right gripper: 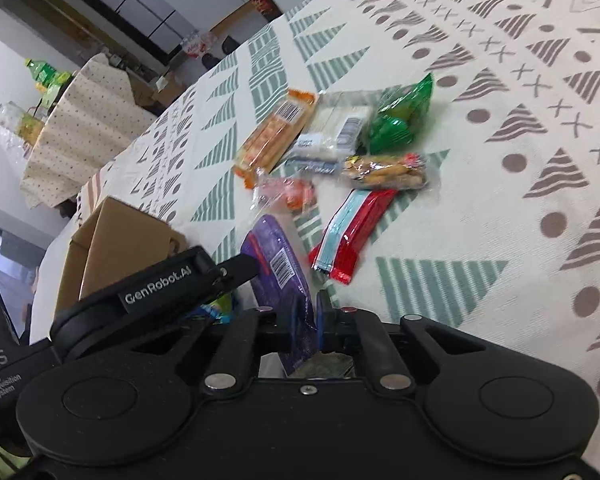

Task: Organize snacks
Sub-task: 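Grasp a blue packet with the left gripper while the right grasps the purple bar, then carry both snacks over the box and open both grippers to drop them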

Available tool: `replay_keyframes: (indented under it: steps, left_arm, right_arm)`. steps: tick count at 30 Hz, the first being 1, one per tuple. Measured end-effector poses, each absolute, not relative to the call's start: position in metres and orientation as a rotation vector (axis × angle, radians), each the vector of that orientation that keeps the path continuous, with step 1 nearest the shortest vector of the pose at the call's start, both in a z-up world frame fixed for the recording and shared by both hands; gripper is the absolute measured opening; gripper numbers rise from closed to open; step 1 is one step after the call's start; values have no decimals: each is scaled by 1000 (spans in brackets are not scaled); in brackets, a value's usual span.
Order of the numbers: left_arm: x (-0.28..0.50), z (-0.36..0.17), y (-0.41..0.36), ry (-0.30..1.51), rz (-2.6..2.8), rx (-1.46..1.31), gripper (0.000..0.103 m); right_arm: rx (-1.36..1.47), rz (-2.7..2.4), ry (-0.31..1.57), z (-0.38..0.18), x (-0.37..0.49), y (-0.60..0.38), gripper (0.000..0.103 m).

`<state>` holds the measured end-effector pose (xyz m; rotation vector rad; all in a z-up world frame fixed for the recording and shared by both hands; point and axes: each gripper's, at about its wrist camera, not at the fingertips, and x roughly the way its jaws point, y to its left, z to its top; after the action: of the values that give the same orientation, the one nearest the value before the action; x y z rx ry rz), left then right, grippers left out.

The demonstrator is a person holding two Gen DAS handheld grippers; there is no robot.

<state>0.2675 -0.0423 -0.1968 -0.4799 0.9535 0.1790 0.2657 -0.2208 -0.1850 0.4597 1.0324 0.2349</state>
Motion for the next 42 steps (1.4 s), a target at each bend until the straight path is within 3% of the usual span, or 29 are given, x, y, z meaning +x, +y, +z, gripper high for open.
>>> replay_keyframes:
  steps: [1, 2, 3, 5, 7, 9, 12, 18, 24, 25, 27, 30, 42]
  left_arm:
    - [267, -197, -42, 951, 186, -484, 52]
    - [266, -197, -41, 952, 202, -479, 32]
    - [266, -197, -40, 957, 208, -477, 30]
    - [263, -196, -37, 955, 205, -492, 29]
    - [260, -192, -38, 951, 204, -489, 29]
    - [256, -187, -38, 942, 200, -493, 29]
    - [250, -178, -38, 925, 191, -499, 29]
    - [239, -158, -38, 890, 171, -498, 29]
    - [222, -143, -34, 865, 170, -505, 29]
    - [219, -140, -33, 861, 169, -505, 29]
    - [213, -134, -32, 851, 166, -504, 29]
    - [204, -124, -30, 834, 159, -500, 29]
    - [169, -77, -13, 736, 174, -482, 29]
  right_arm:
    - [467, 228, 1026, -185, 266, -223, 8]
    - [472, 226, 1023, -184, 266, -224, 8]
    - [475, 226, 1020, -184, 266, -224, 8]
    - [479, 231, 1015, -183, 266, -224, 9]
    - [473, 239, 1013, -180, 266, -222, 17]
    - [449, 244, 1004, -177, 265, -219, 37]
    - [429, 252, 1010, -177, 264, -216, 51]
    - [366, 239, 1036, -183, 263, -208, 62]
    - [219, 249, 1052, -192, 258, -185, 62]
    - [185, 251, 1048, -193, 257, -180, 58]
    - [149, 269, 1044, -194, 254, -176, 36]
    - [181, 282, 1057, -191, 251, -179, 28]
    - [291, 310, 933, -149, 228, -194, 25]
